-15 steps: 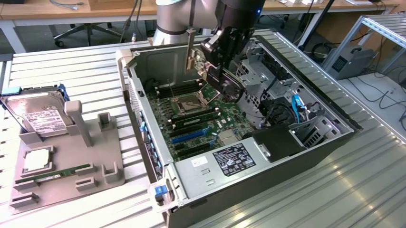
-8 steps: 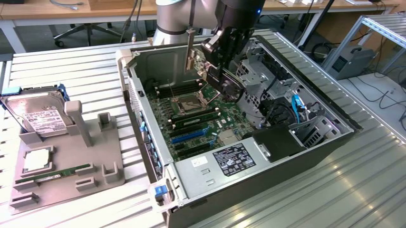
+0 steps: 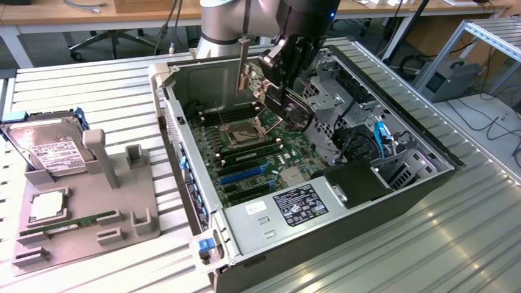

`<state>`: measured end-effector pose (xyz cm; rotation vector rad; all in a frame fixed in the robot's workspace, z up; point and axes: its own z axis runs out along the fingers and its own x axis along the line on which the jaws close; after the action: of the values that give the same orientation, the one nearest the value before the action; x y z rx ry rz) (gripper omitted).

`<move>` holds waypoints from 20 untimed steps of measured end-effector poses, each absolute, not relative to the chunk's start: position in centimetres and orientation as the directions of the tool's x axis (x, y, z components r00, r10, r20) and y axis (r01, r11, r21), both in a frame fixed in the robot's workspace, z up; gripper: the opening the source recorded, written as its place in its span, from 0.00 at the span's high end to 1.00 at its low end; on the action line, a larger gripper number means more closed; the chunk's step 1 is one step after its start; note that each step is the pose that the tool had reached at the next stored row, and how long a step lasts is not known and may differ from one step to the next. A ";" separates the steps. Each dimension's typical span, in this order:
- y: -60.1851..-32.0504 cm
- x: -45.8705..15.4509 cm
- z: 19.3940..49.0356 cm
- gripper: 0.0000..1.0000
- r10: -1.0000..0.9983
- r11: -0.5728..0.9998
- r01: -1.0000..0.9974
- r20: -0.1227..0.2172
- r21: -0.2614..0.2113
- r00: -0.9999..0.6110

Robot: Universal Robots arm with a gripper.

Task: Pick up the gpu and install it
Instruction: 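Insert the gpu into the slot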

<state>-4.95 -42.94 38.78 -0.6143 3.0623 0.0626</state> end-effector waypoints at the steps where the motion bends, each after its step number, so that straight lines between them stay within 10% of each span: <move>1: -42.9 -5.0 38.8 0.73 -0.387 0.921 -0.387 -0.025 0.036 -0.922; 20: -42.9 -4.9 38.7 0.73 -0.415 0.909 -0.416 -0.025 0.036 -0.910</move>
<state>-4.93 -42.95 38.71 -0.6641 3.0526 0.0631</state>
